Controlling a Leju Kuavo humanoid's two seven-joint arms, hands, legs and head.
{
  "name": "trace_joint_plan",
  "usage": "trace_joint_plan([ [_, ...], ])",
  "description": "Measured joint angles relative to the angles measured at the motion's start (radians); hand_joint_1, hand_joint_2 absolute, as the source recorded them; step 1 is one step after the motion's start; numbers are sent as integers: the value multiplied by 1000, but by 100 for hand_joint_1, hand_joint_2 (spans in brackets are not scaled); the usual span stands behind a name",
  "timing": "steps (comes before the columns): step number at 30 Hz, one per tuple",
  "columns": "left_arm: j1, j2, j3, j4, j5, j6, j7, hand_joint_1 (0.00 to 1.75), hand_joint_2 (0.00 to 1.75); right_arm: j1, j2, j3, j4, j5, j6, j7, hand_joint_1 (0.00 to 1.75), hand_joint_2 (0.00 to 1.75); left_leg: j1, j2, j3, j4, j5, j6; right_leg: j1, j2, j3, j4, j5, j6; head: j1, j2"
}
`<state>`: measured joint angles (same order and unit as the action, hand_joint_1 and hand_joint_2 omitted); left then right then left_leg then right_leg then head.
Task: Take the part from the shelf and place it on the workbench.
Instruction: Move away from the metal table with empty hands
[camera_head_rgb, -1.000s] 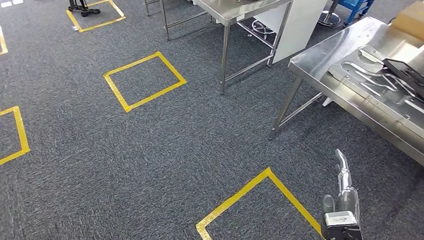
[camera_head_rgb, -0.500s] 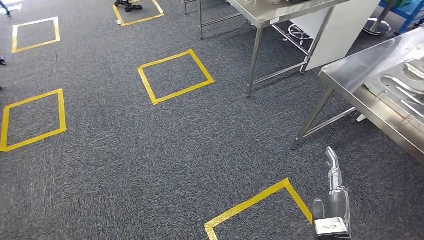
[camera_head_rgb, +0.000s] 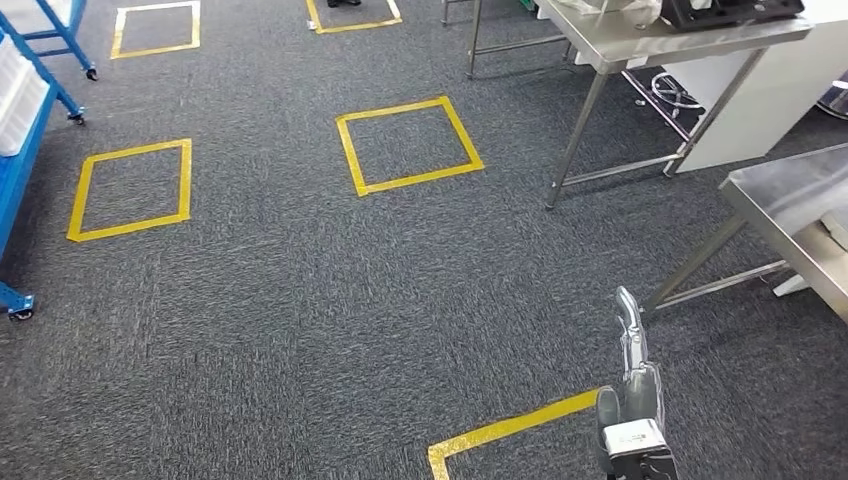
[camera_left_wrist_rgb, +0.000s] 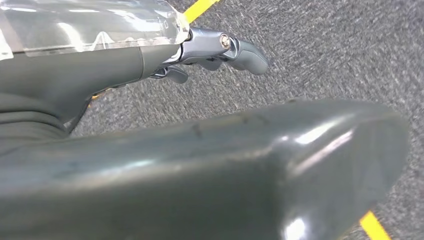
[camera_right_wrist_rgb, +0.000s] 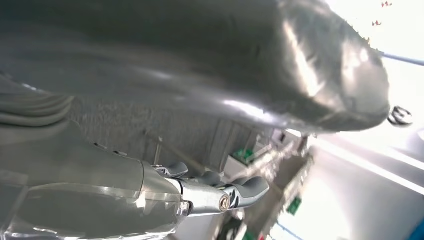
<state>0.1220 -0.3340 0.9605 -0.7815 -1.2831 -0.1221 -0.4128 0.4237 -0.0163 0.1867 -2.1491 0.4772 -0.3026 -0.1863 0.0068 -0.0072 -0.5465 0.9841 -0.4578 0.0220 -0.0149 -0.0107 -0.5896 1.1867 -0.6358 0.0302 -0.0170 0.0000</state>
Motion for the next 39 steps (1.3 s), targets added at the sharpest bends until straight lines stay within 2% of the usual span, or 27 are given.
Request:
trace_joint_plan([
  [1,-2,-1,1,0,-2,1,-1,0,0,2,-5,1,0,-1,-1,4,0,0,0,-12,-2,1,1,1,0,6,-33,64,-22,2,0,0],
  [2,-3,-1,2,0,-5,2,-2,0,0,3,-9,2,0,-2,-1,7,0,0,-1,-25,-2,2,1,1,-1,8,-54,100,-25,4,0,0],
  [3,-3,-2,3,0,-6,4,-4,0,0,5,-12,2,0,-5,-2,8,0,0,-1,-38,-2,4,1,1,-2,9,-57,99,-7,5,0,0],
  [4,-3,-2,5,0,-7,5,-6,0,0,7,-15,2,0,-8,-2,8,0,0,0,-52,-1,6,0,-1,-5,13,-42,58,28,5,0,0],
  [6,-4,-3,8,0,-8,9,-10,0,0,9,-19,2,-1,-17,-1,6,0,0,-1,-78,-2,14,-4,-7,-12,49,17,-78,100,6,0,0],
  [8,-6,-3,8,0,-5,13,-13,0,0,9,-21,3,-2,-25,0,3,0,0,-2,-101,-10,23,-6,-19,-14,82,49,-156,125,0,0,0],
  [10,-5,-3,9,0,3,16,-14,0,0,8,-21,5,-4,-31,2,-1,0,0,0,-120,-19,22,-3,-33,-11,73,50,-163,124,-14,-1,0],
  [11,-3,-3,9,0,8,16,-14,0,0,6,-21,6,-5,-34,3,-2,0,0,1,-114,-22,25,-4,-38,-11,62,51,-166,127,-22,-1,0],
  [12,-3,-3,9,0,15,17,-14,0,0,5,-22,7,-6,-37,4,-3,0,0,2,-94,-29,38,-13,-42,-11,50,52,-170,129,-30,-2,0],
  [13,-3,-3,8,0,23,19,-13,0,0,5,-22,9,-6,-40,4,-3,0,0,2,-65,-44,70,-34,-45,-10,37,53,-174,131,-38,-3,0],
  [15,-5,-3,6,1,43,24,-10,0,0,6,-22,11,-8,-46,5,-4,0,0,2,-13,-101,193,-103,-49,-4,9,53,-175,131,-49,-6,0],
  [17,-4,-3,-4,2,72,35,3,0,0,7,-22,11,-8,-53,4,-5,0,0,4,-3,-152,306,-146,-52,2,-22,52,-174,128,-52,-6,0],
  [18,-2,-3,-12,3,89,40,12,0,0,7,-22,11,-8,-55,4,-5,0,0,5,-1,-154,315,-141,-52,4,-35,52,-173,127,-53,-6,0],
  [19,1,-3,-22,4,107,45,21,0,0,7,-22,11,-8,-57,3,-5,0,0,5,2,-136,285,-118,-51,5,-48,53,-172,125,-52,-6,0],
  [20,6,-3,-36,4,123,47,30,0,0,7,-22,11,-8,-58,3,-5,0,0,4,12,-101,223,-86,-48,6,-60,55,-171,123,-51,-6,0],
  [22,14,-3,-66,1,146,48,43,0,0,9,-22,11,-8,-58,3,-4,0,0,-3,60,-29,91,-39,-40,10,-81,60,-167,116,-44,-5,0],
  [23,17,-3,-79,0,157,49,49,0,0,11,-22,11,-8,-58,3,-4,0,0,-7,78,-9,53,-30,-35,12,-90,62,-166,114,-39,-5,0],
  [24,20,-3,-92,-1,168,52,55,0,0,13,-22,11,-8,-59,3,-3,0,0,-11,85,-4,37,-30,-31,14,-99,64,-166,112,-35,-4,0],
  [26,27,-3,-117,-2,195,62,71,0,0,15,-22,10,-9,-62,3,-2,0,0,-12,61,-4,28,-25,-21,12,-115,69,-167,108,-24,-4,0],
  [27,32,-4,-130,-2,208,69,78,0,0,15,-22,9,-9,-64,4,-1,0,0,-10,50,-2,22,-20,-16,9,-104,69,-160,101,-18,-4,0],
  [30,40,-6,-170,-3,230,76,91,0,0,24,-22,3,-14,-66,8,0,0,0,-5,22,3,10,-9,-2,3,-19,24,-58,35,-9,-3,0],
  [32,41,-5,-188,-5,237,76,94,0,0,31,-22,-2,-15,-67,12,2,0,0,-6,2,1,10,-7,1,2,3,-29,45,-11,-8,-3,0],
  [33,42,-5,-195,-6,241,76,95,0,0,33,-22,-4,-15,-67,14,2,0,0,-6,-9,1,11,-7,1,2,6,-51,85,-20,-7,-3,0],
  [34,44,-5,-202,-7,246,76,95,0,0,34,-22,-5,-15,-67,16,2,0,0,-7,-22,1,12,-7,1,2,8,-63,100,-12,-7,-3,0],
  [35,46,-5,-209,-7,250,76,95,0,0,35,-21,-6,-15,-66,18,1,0,0,-6,-36,2,13,-8,0,1,10,-57,80,14,-7,-3,0],
  [37,48,-5,-220,-8,259,76,94,0,0,35,-21,-8,-16,-65,21,-1,0,0,-5,-63,4,18,-11,-4,-3,34,-5,-42,88,-9,-3,0],
  [39,49,-4,-229,-8,268,76,92,0,0,36,-21,-11,-18,-64,25,-3,0,0,-6,-86,1,25,-14,-14,-4,63,35,-138,127,-14,-3,0],
])
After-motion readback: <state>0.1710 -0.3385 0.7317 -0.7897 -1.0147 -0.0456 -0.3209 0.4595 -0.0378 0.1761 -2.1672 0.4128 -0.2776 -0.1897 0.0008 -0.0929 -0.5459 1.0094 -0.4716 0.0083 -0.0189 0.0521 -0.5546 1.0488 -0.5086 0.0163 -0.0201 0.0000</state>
